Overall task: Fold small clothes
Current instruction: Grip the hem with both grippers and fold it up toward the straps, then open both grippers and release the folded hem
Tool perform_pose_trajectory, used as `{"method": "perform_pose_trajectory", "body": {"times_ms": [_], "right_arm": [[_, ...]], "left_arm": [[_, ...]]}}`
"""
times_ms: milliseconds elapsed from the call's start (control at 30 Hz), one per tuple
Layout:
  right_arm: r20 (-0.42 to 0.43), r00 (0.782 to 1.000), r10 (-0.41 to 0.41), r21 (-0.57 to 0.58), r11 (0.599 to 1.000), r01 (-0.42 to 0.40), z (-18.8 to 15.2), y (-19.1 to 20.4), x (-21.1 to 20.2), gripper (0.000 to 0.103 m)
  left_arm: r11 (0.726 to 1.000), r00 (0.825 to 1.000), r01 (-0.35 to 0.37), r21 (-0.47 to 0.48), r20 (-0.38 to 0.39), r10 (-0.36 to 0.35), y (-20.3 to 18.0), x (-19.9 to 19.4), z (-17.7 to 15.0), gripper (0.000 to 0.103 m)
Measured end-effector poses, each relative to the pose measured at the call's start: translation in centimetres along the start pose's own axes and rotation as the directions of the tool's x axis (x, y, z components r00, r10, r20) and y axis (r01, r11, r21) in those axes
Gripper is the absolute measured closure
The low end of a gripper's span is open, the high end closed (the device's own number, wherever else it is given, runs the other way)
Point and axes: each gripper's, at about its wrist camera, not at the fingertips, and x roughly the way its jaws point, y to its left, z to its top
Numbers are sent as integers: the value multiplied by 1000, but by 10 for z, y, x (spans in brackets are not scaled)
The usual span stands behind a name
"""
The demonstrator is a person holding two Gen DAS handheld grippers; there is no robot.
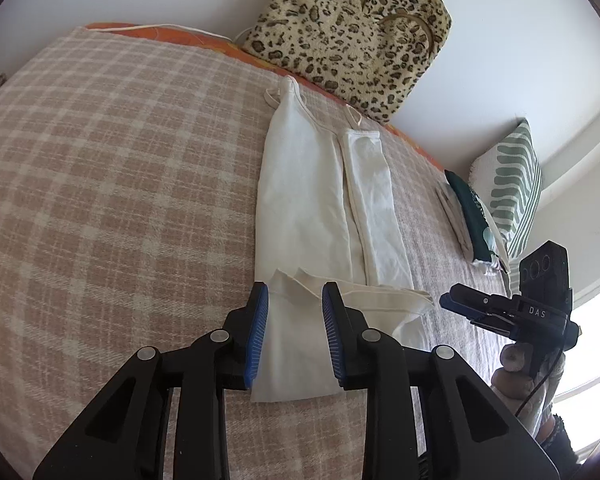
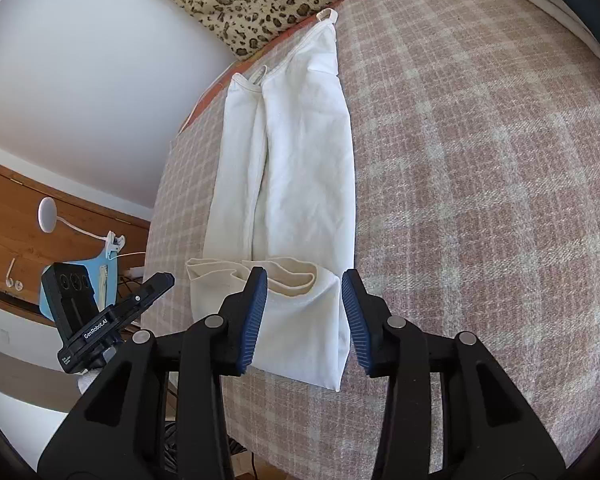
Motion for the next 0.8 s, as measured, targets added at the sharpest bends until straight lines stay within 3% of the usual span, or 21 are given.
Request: {"method": "perform_pose_trajectory", "body": {"times_ms": [67,167,267,400,733,767,800], "right_arm": [[37,999,-15,-35,999,17,-3,6,-12,62],[62,996,-66,-182,980,76,-17,33,-14,62],[97,974,-205,-320,920,226,-32,54,1,62],[122,943,-309,-407,851,332,-35,54,25,62],[91,974,-209,-341,912,228,-12,36,36,62],[77,978,-194,-329,921,209,-11,34,37,65],[70,980,-185,-319,927,198,-11,33,37,77]], "left_arm": [[999,999,7,39,35,-8,-4,-11,-2,77],[989,998,27,145,47,-34,-19,-16,-12,77],[967,1000,11,254,19,-16,-40,-6,-24,77],[966,999,22,257,-40,-12,-42,17,-27,77],[962,997,-38,270,-57,56,-39,36,-26,77],[962,997,-43,271,-56,61,-39,37,-26,77],[961,996,-46,271,-57,64,-39,38,-26,77]]}}
